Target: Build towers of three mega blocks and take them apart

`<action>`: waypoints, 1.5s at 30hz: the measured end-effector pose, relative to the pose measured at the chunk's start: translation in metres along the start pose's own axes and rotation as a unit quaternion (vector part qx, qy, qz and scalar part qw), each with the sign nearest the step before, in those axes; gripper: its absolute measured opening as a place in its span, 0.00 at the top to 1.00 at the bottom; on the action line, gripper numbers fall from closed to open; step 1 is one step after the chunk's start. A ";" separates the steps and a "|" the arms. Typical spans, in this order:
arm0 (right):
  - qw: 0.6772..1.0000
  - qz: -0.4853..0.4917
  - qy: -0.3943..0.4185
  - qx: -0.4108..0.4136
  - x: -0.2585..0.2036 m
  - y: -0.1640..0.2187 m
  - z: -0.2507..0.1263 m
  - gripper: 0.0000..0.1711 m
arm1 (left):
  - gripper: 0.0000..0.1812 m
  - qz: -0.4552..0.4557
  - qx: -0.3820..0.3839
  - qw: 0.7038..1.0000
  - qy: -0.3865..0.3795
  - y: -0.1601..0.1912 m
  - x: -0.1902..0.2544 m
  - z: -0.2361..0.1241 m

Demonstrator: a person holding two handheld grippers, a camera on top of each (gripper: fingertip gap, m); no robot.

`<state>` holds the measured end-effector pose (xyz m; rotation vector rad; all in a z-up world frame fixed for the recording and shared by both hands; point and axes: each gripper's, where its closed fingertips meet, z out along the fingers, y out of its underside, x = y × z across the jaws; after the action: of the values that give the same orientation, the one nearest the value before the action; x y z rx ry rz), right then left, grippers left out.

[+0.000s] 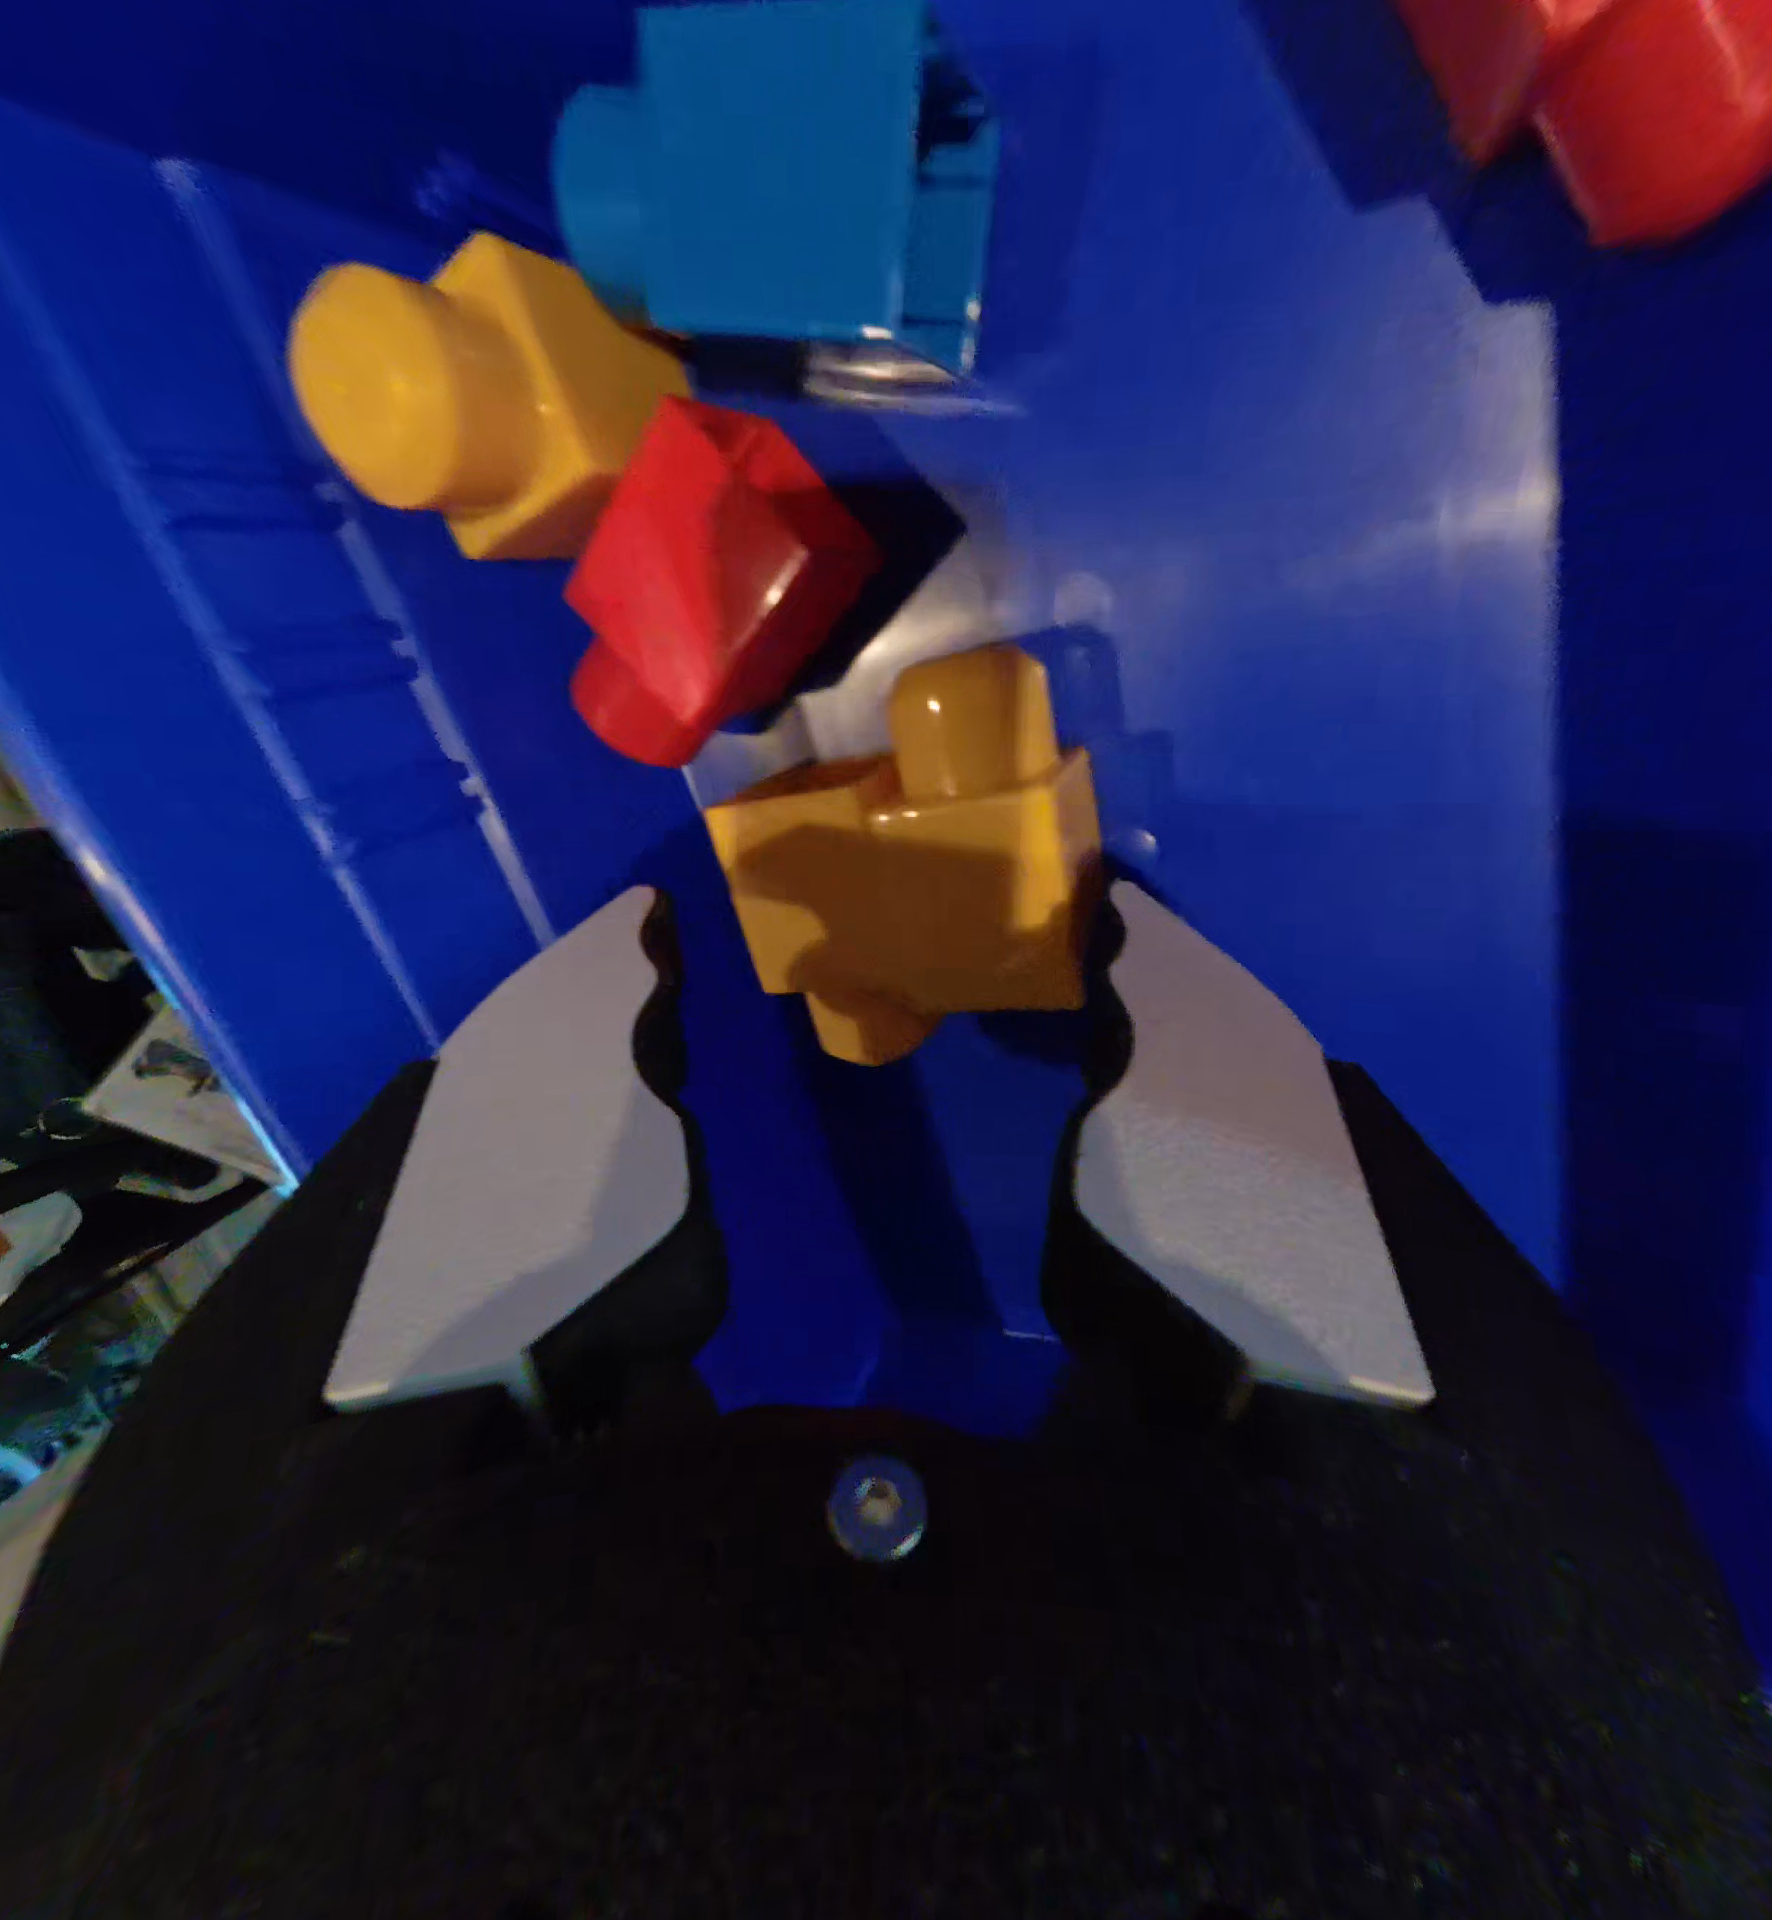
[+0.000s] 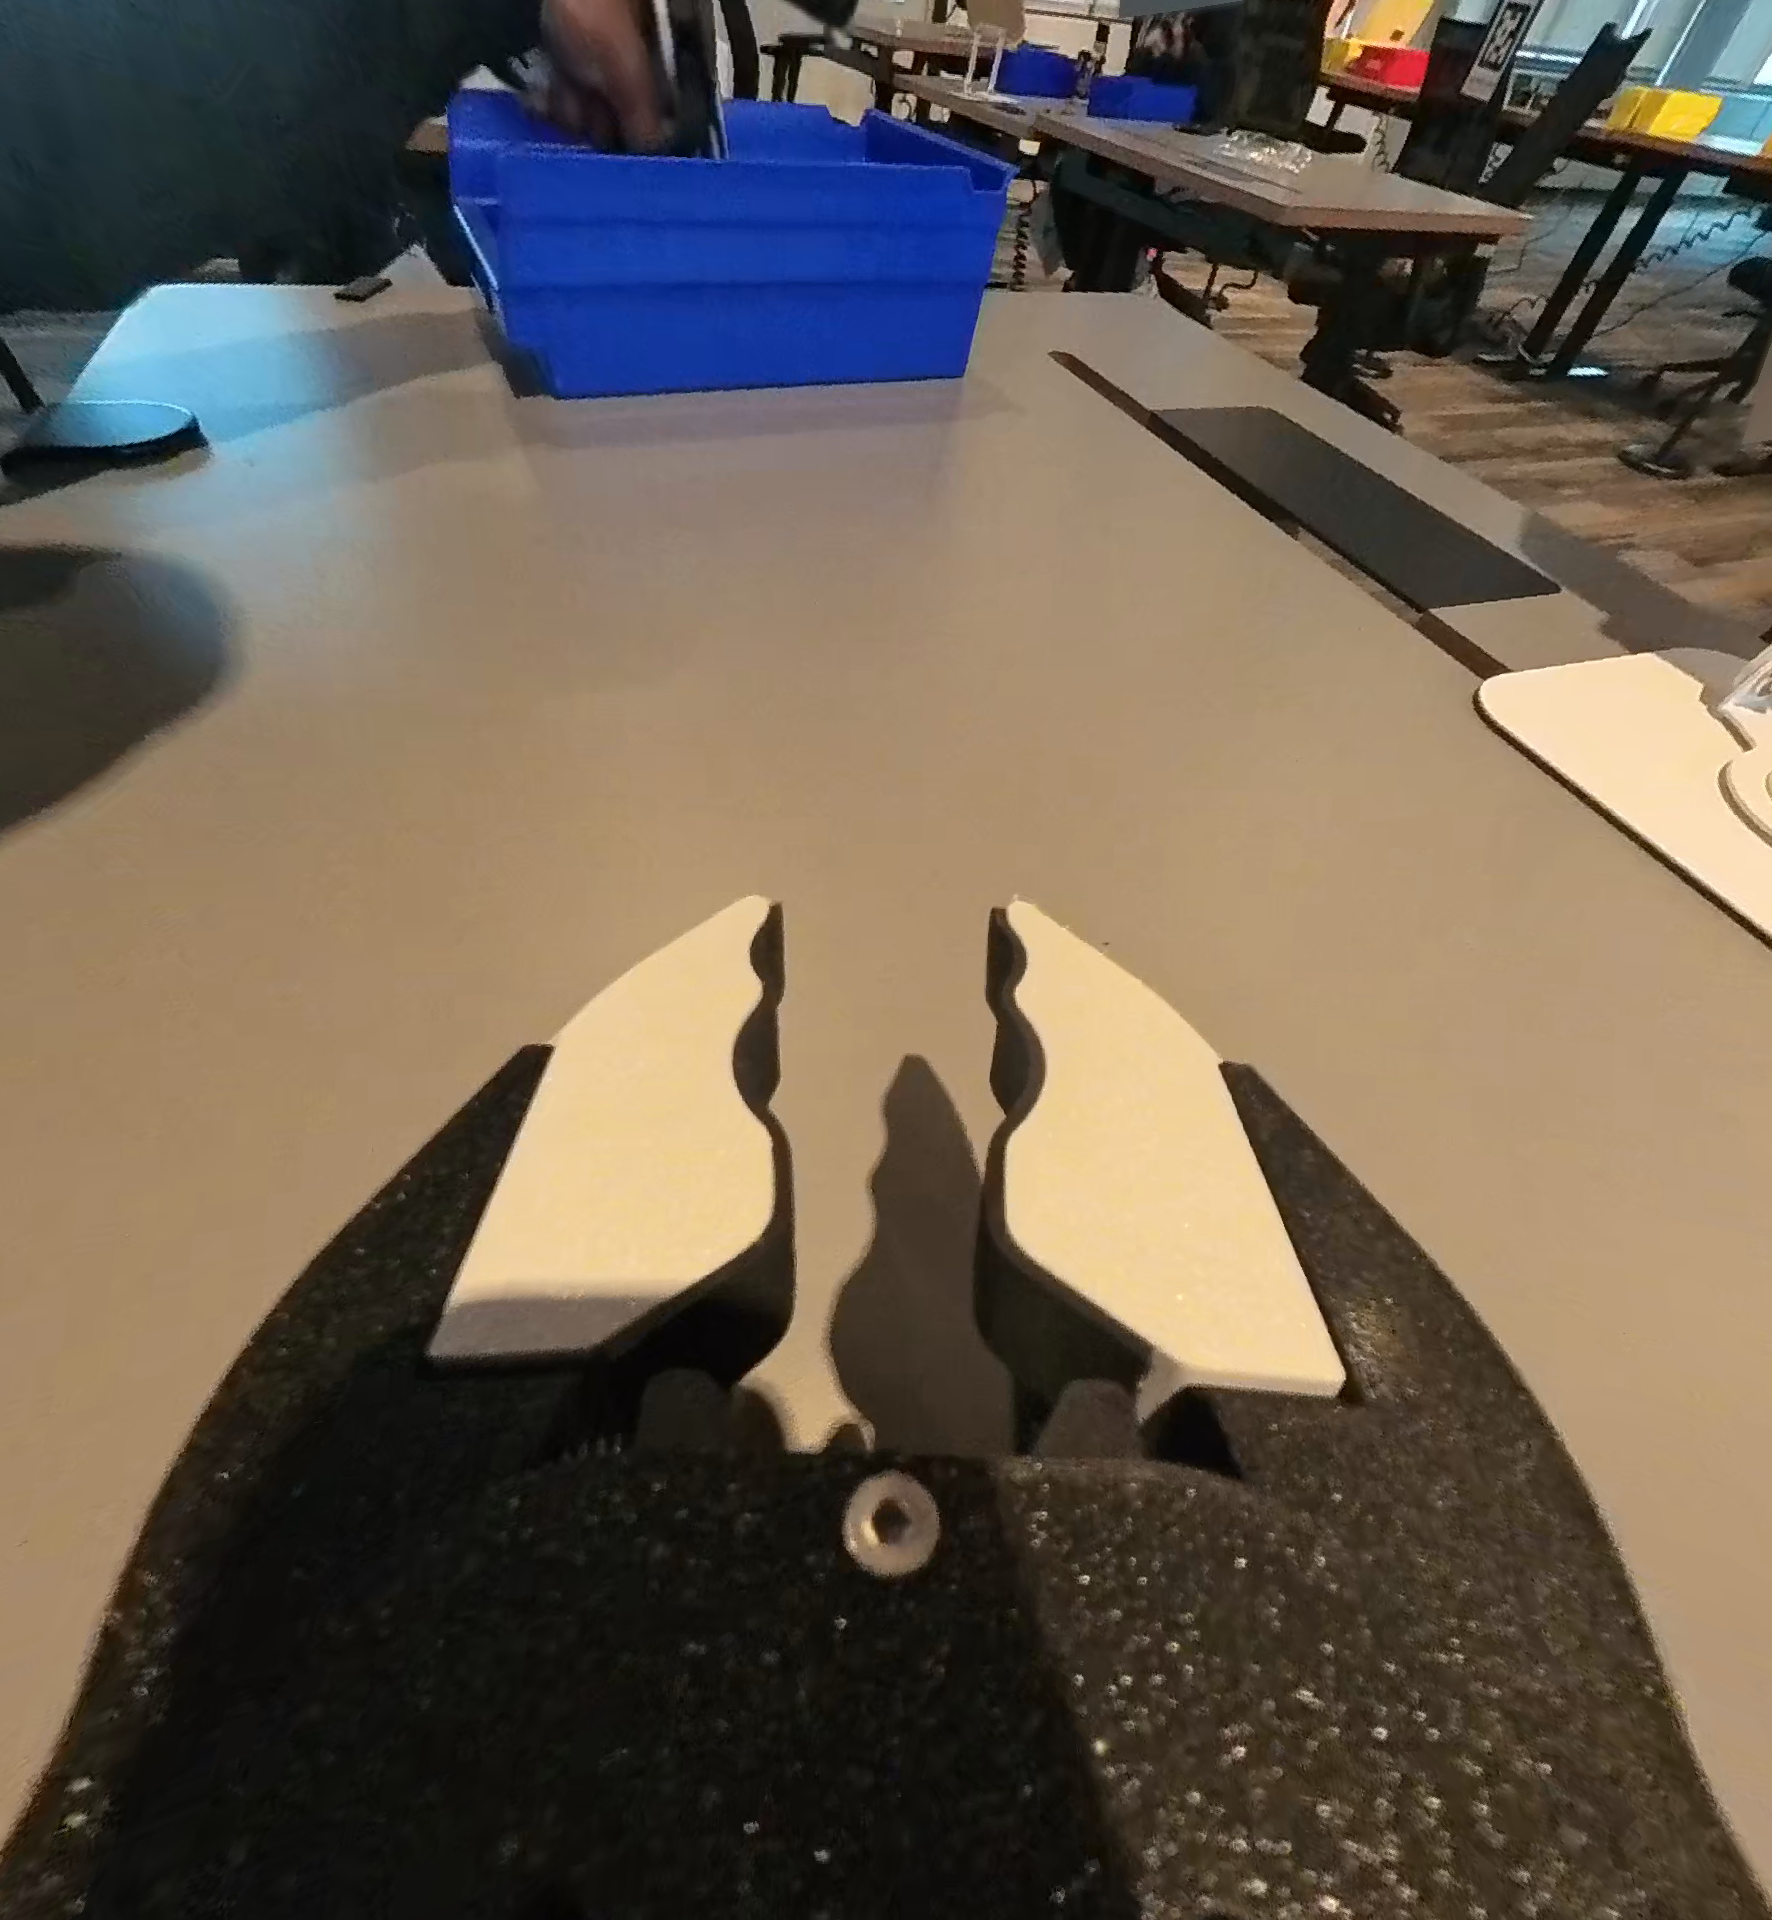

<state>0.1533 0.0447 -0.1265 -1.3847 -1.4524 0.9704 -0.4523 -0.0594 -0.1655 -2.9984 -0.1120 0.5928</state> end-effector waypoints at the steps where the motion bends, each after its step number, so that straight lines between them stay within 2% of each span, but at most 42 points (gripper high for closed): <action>1: 1.000 0.001 0.000 0.000 0.000 0.000 0.000 0.78 | 0.56 -0.011 0.002 1.000 0.001 -0.001 -0.003 0.002; 4: 1.000 0.002 -0.002 -0.001 0.000 0.000 0.000 0.79 | 0.51 -0.023 -0.014 0.999 0.020 0.001 -0.002 0.015; 5: 1.000 0.002 -0.002 -0.002 0.000 0.000 0.000 0.79 | 0.58 -0.030 -0.009 0.999 0.043 0.000 0.002 0.018; 6: 1.000 0.001 -0.003 -0.003 0.000 0.001 0.001 0.79 | 0.56 -0.044 0.005 0.998 0.048 -0.004 0.001 0.019; 9: 1.000 0.001 -0.003 -0.006 -0.001 0.001 0.001 0.79 | 0.60 -0.052 0.013 0.996 0.067 -0.005 0.004 0.020; 15: 1.000 0.000 -0.004 -0.006 -0.001 0.001 0.001 0.79 | 0.60 -0.056 0.016 0.996 0.074 -0.002 0.009 0.014; 18: 1.000 -0.004 -0.004 -0.005 -0.002 0.001 0.001 0.79 | 0.60 -0.059 0.044 0.997 0.037 -0.006 0.003 -0.010; 21: 1.000 -0.005 -0.006 -0.009 -0.003 0.002 0.002 0.79 | 0.60 -0.037 0.119 0.992 -0.014 -0.030 0.010 -0.078; 24: 1.000 0.000 -0.006 -0.011 -0.002 0.003 0.003 0.79 | 0.60 0.043 0.223 0.974 -0.016 -0.071 0.069 -0.158; 27: 1.000 0.005 0.000 -0.012 0.001 0.003 0.003 0.79 | 0.60 0.172 0.272 0.947 0.023 -0.106 0.170 -0.197; 31: 1.000 0.010 0.008 -0.020 0.003 0.005 0.003 0.79 | 0.60 0.354 0.255 0.892 0.123 -0.118 0.322 -0.189; 34: 0.999 0.012 0.014 -0.026 0.004 0.007 0.004 0.79 | 0.60 0.451 0.212 0.855 0.145 -0.106 0.392 -0.167; 38: 0.999 0.018 0.022 -0.035 0.007 0.009 0.006 0.80 | 0.60 0.516 0.183 0.821 0.161 -0.093 0.439 -0.147; 45: 0.998 0.036 0.001 -0.059 0.005 0.015 0.010 0.79 | 0.60 0.538 0.194 0.809 0.136 -0.097 0.451 -0.147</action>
<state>0.1483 0.0514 -0.1439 -1.5314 -1.4878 0.9404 0.0142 0.0672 -0.1904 -2.4198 1.5764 0.1550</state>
